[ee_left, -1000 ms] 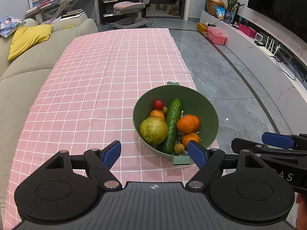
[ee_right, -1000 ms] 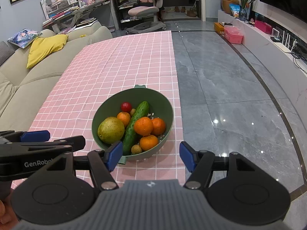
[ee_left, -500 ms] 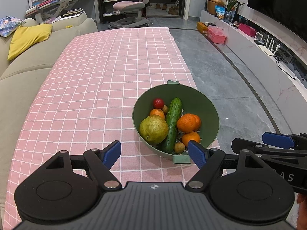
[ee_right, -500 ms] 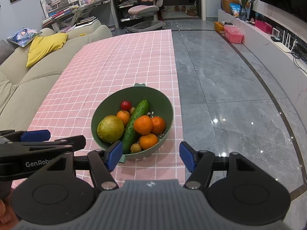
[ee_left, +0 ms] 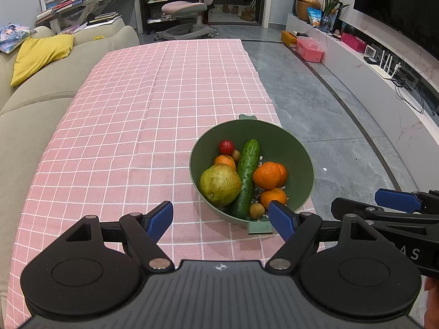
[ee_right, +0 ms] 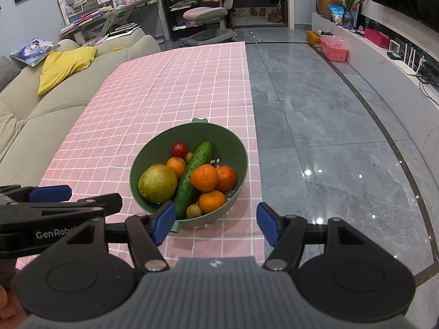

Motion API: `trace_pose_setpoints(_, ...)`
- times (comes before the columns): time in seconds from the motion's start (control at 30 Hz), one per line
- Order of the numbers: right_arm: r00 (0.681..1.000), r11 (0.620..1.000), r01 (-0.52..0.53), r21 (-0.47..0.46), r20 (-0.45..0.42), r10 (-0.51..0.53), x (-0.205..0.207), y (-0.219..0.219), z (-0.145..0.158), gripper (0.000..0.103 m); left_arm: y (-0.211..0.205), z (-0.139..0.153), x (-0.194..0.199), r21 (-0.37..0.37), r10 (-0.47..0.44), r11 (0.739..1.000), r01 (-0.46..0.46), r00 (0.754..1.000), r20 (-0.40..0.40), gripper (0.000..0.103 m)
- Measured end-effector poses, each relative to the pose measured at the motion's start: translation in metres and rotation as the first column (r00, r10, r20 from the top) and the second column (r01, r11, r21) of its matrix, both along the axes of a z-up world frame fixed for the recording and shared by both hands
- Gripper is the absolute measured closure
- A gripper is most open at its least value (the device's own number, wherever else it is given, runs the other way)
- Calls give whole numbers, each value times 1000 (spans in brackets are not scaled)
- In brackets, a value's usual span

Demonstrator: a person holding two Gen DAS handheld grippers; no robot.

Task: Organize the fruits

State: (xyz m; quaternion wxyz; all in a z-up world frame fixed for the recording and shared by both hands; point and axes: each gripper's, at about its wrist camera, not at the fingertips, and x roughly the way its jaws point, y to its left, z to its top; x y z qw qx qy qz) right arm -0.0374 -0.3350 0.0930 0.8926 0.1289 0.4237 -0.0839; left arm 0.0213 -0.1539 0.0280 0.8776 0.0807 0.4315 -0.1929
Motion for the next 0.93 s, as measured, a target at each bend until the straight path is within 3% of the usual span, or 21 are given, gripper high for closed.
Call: trace_pose_setpoints(0.93, 1000, 1000, 4, 0, 0, -4, -1, -1, -1, 40, 2, 1, -1, -8, -9, 1000, 9, 1000, 28, 11)
